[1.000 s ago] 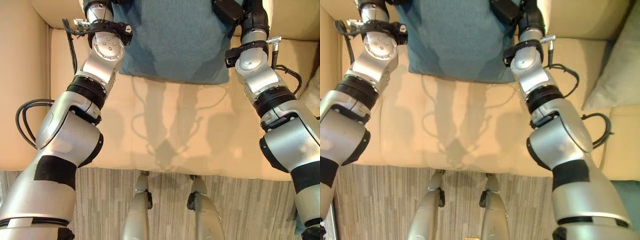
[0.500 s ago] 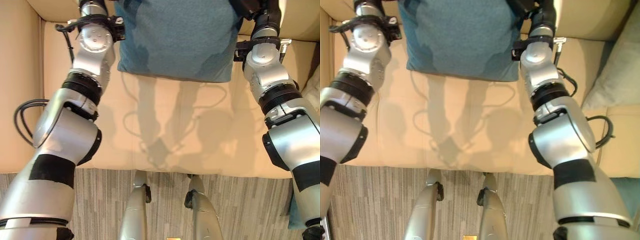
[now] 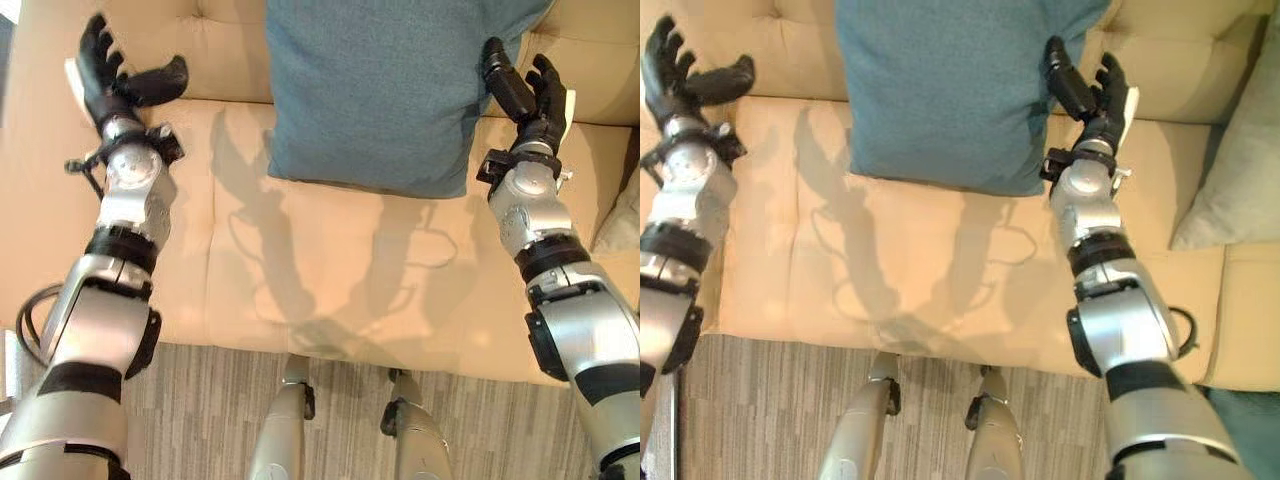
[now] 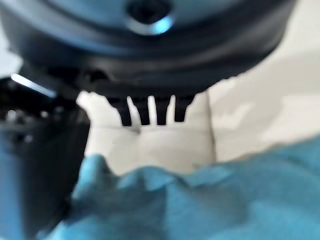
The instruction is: Pick up all the scattered cushions and arrange them neatly on the sofa.
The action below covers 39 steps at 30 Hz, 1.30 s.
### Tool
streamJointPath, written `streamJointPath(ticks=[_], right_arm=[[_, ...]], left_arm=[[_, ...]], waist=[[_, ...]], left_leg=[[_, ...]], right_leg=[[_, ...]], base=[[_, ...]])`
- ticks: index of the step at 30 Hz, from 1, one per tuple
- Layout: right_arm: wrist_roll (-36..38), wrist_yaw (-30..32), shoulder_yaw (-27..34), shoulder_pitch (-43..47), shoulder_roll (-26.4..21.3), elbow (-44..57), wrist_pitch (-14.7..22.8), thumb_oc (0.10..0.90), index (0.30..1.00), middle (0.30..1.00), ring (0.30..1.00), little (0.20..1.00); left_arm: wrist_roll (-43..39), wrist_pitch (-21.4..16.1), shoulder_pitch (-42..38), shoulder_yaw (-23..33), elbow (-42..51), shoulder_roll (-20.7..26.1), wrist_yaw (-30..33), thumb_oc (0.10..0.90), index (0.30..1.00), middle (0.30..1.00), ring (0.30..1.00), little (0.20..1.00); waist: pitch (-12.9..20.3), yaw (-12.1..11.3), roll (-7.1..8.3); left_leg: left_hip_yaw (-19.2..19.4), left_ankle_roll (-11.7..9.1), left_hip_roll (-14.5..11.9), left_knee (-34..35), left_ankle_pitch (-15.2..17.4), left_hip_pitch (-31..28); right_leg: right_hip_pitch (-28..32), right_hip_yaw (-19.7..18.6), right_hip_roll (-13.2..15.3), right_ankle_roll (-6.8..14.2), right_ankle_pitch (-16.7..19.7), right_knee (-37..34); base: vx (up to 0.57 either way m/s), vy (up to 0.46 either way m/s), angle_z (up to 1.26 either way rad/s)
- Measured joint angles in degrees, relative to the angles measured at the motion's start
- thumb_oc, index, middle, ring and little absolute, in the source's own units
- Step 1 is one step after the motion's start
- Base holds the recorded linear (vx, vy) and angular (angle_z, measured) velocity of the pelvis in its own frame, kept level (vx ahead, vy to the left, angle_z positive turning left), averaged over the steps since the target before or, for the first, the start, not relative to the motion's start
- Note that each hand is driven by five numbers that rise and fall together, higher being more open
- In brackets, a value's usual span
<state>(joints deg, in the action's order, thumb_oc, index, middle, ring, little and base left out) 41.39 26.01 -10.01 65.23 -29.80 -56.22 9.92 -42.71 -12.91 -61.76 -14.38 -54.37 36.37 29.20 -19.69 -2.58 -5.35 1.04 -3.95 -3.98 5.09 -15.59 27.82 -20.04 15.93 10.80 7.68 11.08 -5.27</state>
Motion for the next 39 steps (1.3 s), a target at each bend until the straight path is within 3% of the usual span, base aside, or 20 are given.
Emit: streamJointPath(ticks=[3,8,13,17,21,25,27,30,31,32,33,34,36,38,39], right_arm=[[7.93,2.54,8.29,-8.26,2.92,12.12,3.91,0.800,0.900,0.900,0.900,0.900],[9.50,1.48,10.80,-17.55,2.59,17.35,6.22,0.800,0.900,0.900,0.900,0.900],[8.86,-1.68,13.53,-35.40,4.47,29.27,5.75,0.800,0.900,0.900,0.900,0.900],[2.47,-6.85,18.18,-52.54,4.57,33.97,2.96,0.800,0.900,0.900,0.900,0.900],[-5.01,-10.76,22.38,-63.34,4.19,31.22,1.52,0.800,0.900,0.900,0.900,0.900],[-13.09,-13.39,22.13,-71.93,4.08,26.98,0.87,0.800,0.900,0.900,0.900,0.900],[-13.62,-13.39,21.60,-72.69,4.64,23.16,-0.13,0.800,0.900,0.900,0.900,0.900],[-13.86,-12.89,21.56,-71.08,5.53,17.24,-0.07,0.800,0.900,0.900,0.900,0.900],[-13.58,-11.99,21.42,-70.64,6.34,16.43,-1.02,0.800,0.900,0.900,0.900,0.900],[-13.06,-11.76,21.20,-70.61,7.62,16.37,-1.05,0.800,0.900,0.900,0.900,0.900],[-12.64,-11.65,20.76,-70.67,8.47,16.38,-1.07,0.800,0.900,0.900,0.900,0.900],[-12.01,-11.60,19.98,-70.57,8.77,16.27,-1.08,0.800,0.900,0.900,0.900,0.900],[-11.78,-11.15,19.46,-70.84,8.91,16.54,-0.96,0.800,0.900,0.900,0.900,0.900],[-11.80,-10.45,19.51,-70.71,8.95,16.48,-0.97,0.800,0.900,0.900,0.900,0.900],[-11.83,-10.46,19.49,-70.13,8.79,16.60,-0.85,0.800,0.900,0.900,0.900,0.900]], left_arm=[[-2.92,-2.29,14.23,10.29,11.19,-2.32,3.12,0.800,0.900,0.900,0.900,0.900],[-4.49,-1.95,29.65,17.56,12.90,-7.49,1.85,0.800,0.900,0.900,0.900,0.900],[-4.41,-1.01,45.17,24.42,13.19,-13.65,-0.80,0.800,0.900,0.900,0.900,0.900],[-2.64,1.03,60.12,27.47,8.38,-19.09,-8.13,0.800,0.900,0.900,0.900,0.900],[-0.61,3.39,66.02,32.61,-6.21,-19.79,-14.37,0.800,0.900,0.900,0.900,0.900],[3.04,3.44,72.38,32.24,-13.49,-21.19,-19.12,0.800,0.900,0.900,0.900,0.900],[3.67,4.77,73.00,30.75,-17.27,-22.44,-20.64,0.800,0.900,0.900,0.900,0.900],[5.44,4.77,71.70,27.72,-17.01,-24.86,-21.26,0.800,0.900,0.900,0.900,0.900],[6.88,4.78,68.55,27.55,-17.13,-26.31,-21.27,0.800,0.900,0.900,0.900,0.900],[6.96,4.87,67.74,26.16,-17.20,-27.35,-21.28,0.800,0.900,0.900,0.900,0.900],[7.20,5.21,67.40,25.10,-17.16,-27.79,-21.92,0.800,0.900,0.900,0.900,0.900],[7.84,5.12,67.34,23.56,-17.51,-28.28,-22.50,0.800,0.900,0.900,0.900,0.900],[9.50,5.25,67.47,22.04,-17.73,-28.79,-23.69,0.800,0.900,0.900,0.900,0.900],[10.94,5.84,66.27,22.05,-20.54,-28.95,-24.93,0.800,0.900,0.900,0.900,0.900],[11.75,6.03,65.89,22.04,-22.89,-29.01,-25.06,0.800,0.900,0.900,0.900,0.900]], waist=[[0.01,0.08,-0.01],[0.05,0.30,0.06],[0.30,0.42,0.16],[1.45,0.84,0.86],[6.38,1.68,2.43],[11.11,2.46,2.73],[12.67,2.70,1.67],[13.54,2.25,-0.75],[13.05,2.21,-0.74],[13.00,2.16,-0.66],[12.89,2.89,-0.44],[12.67,3.64,-0.06],[12.77,5.33,0.01],[12.37,6.43,0.34],[12.38,7.15,0.18]], left_leg=[[-0.09,0.05,0.03,0.02,1.41,-3.38],[0.10,0.02,0.09,0.03,2.87,-8.91],[0.90,-0.12,-0.33,0.04,4.40,-13.95],[1.83,-0.39,-0.41,0.05,6.20,-19.59],[1.64,-1.02,-1.24,0.09,7.48,-22.93],[0.68,-2.13,-2.00,0.31,8.79,-26.74],[-0.14,-3.06,-3.07,0.28,8.91,-26.52],[-2.40,-5.47,-4.40,-0.01,5.10,-23.00],[-1.37,-8.29,-5.18,0.32,3.27,-19.73],[1.54,-5.54,-5.20,-2.92,6.38,-19.63],[2.95,-5.03,-4.75,-4.99,7.72,-20.66],[4.95,-4.48,-5.20,-10.65,11.44,-20.86],[6.45,-4.58,-4.24,-14.61,14.76,-24.48],[5.45,-6.14,-3.69,-21.79,21.17,-24.99],[3.47,-6.03,-2.82,-23.83,24.13,-25.30]], right_leg=[[3.54,0.13,0.03,0.04,-1.66,-0.04],[8.87,0.14,0.19,0.10,-2.56,-0.06],[13.57,-0.30,-0.19,-0.07,-3.91,-0.05],[18.63,-0.52,0.00,0.09,-5.33,-0.04],[22.10,-0.35,-0.75,-0.27,-7.02,-0.02],[26.62,0.82,-1.60,-0.45,-9.09,-0.21],[27.10,1.40,-2.93,-1.29,-9.87,-0.37],[24.47,3.33,-5.33,-2.00,-9.27,0.01],[22.53,5.81,-4.56,-3.99,-8.58,-0.47],[22.21,6.88,-3.53,-4.65,-7.90,-0.02],[22.37,7.88,-2.60,-4.48,-7.85,0.23],[23.21,8.62,-1.24,-4.01,-7.42,0.31],[23.72,9.06,0.79,-2.87,-7.36,1.60],[23.35,8.81,3.42,-2.49,-7.54,4.55],[23.13,8.31,4.14,-1.32,-8.58,6.43]], base=[[0.11,-0.023,0.03],[0.11,-0.032,-0.01],[0.07,-0.067,-0.06],[0.04,-0.131,-0.09],[0.05,-0.233,-0.01],[-0.10,-0.150,0.12],[-0.38,-0.093,0.22],[-0.44,-0.112,0.35],[-0.33,-0.148,0.55],[-0.28,-0.131,0.66],[-0.27,-0.101,0.49],[-0.27,-0.044,0.48],[-0.25,0.031,0.39],[-0.26,0.135,0.08],[-0.31,0.195,-0.13]])
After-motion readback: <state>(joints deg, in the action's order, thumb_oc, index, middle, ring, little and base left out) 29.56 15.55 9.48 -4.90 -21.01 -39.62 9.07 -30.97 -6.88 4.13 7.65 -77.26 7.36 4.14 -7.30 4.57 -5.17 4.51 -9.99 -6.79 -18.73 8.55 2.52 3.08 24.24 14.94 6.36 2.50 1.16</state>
